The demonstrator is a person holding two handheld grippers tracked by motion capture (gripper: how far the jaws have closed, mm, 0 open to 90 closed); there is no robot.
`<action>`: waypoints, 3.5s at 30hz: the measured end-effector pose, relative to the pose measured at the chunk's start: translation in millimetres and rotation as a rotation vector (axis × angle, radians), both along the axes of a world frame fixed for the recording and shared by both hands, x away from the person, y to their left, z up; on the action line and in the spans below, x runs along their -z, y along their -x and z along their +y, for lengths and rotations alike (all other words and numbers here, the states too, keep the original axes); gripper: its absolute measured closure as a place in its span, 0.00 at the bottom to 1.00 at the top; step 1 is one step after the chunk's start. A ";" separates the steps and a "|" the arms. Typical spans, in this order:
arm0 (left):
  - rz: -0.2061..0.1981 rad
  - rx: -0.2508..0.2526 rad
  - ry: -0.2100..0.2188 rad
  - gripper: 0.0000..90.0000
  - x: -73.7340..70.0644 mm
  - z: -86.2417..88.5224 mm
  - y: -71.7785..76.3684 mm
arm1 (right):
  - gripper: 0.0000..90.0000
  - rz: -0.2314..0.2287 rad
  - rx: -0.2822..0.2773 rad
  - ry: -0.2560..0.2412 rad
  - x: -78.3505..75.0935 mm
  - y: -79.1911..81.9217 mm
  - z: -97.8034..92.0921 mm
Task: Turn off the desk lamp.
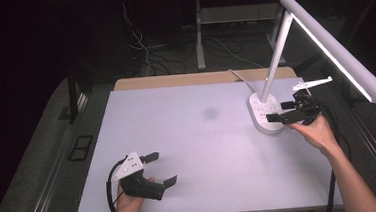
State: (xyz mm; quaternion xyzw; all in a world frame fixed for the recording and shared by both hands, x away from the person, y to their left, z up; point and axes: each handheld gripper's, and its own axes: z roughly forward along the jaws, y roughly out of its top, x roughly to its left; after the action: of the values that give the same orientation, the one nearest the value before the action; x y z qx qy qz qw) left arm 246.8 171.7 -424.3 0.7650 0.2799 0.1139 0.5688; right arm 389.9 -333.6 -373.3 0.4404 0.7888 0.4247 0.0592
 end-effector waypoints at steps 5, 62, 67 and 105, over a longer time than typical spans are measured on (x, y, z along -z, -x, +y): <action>0.001 0.001 0.001 0.00 0.1 -0.1 0.0 | 0.01 0.008 0.016 0.009 1.8 -12.0 -5.0; 0.001 -0.018 -0.010 0.00 0.6 2.6 -1.6 | 1.00 0.101 0.227 0.086 37.7 -99.6 -23.5; 0.002 -0.015 -0.014 0.00 0.9 1.8 -1.6 | 1.00 0.111 0.229 0.104 44.5 -102.6 -19.6; 0.002 -0.011 -0.016 0.00 0.8 -0.2 0.8 | 1.00 0.096 0.240 0.099 46.3 -101.2 -16.3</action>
State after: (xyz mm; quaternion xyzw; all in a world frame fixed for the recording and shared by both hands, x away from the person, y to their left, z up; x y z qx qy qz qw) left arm 246.0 171.6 -425.1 0.7679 0.2840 0.1186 0.5619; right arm 491.1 -349.9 -419.6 0.5481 0.7523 0.3534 0.0937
